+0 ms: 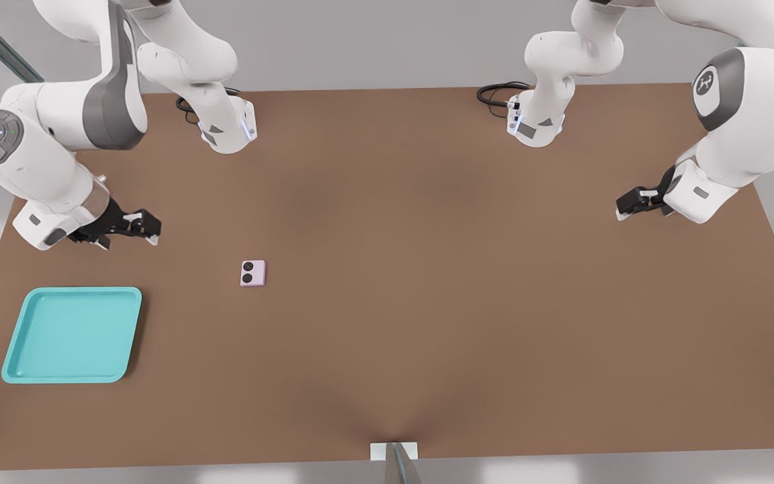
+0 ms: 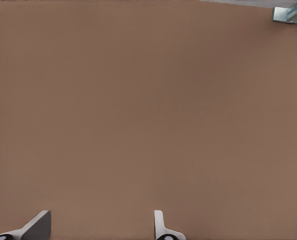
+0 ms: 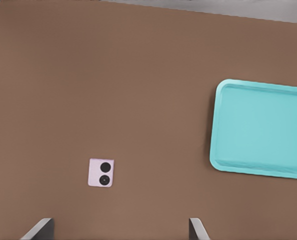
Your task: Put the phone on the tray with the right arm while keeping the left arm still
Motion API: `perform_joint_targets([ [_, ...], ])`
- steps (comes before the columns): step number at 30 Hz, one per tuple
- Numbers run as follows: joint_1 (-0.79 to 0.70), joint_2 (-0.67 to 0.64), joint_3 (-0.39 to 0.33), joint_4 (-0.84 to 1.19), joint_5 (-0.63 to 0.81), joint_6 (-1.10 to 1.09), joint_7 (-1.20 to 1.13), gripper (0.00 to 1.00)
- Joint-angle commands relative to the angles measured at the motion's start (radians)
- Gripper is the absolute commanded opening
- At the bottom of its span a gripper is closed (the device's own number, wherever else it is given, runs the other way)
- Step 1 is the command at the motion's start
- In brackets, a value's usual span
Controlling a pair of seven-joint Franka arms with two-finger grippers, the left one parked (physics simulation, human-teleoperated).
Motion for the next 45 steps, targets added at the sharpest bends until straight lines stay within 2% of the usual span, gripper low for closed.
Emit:
perform_joint_targets([
  [1,-0.017,0.005,-0.003,0.006,0.000,0.015,0.004,1.00],
  [3,0.009,0.016,0.010,0.008,-0.002,0.026,0.017,1.00],
  [5,0.081,0.092,0.042,-0.026,-0.005,0.109,0.220,1.00],
  [6,0.110,0.124,0.042,-0.030,-0.005,0.141,0.249,1.00],
  [8,0.138,0.148,0.043,-0.128,-0.005,0.293,0.252,1.00],
  [11,0.138,0.148,0.056,-0.366,-0.003,0.563,0.393,1.00],
  [19,0.164,0.212,0.056,-0.491,0.003,0.664,0.616,1.00],
  [29,0.164,0.278,0.045,-0.543,0.003,0.666,0.607,1.00],
  [33,0.164,0.301,0.043,-0.583,-0.003,0.731,0.591,1.00],
  [45,0.160,0.358,0.017,-0.597,-0.026,0.768,0.321,1.00],
])
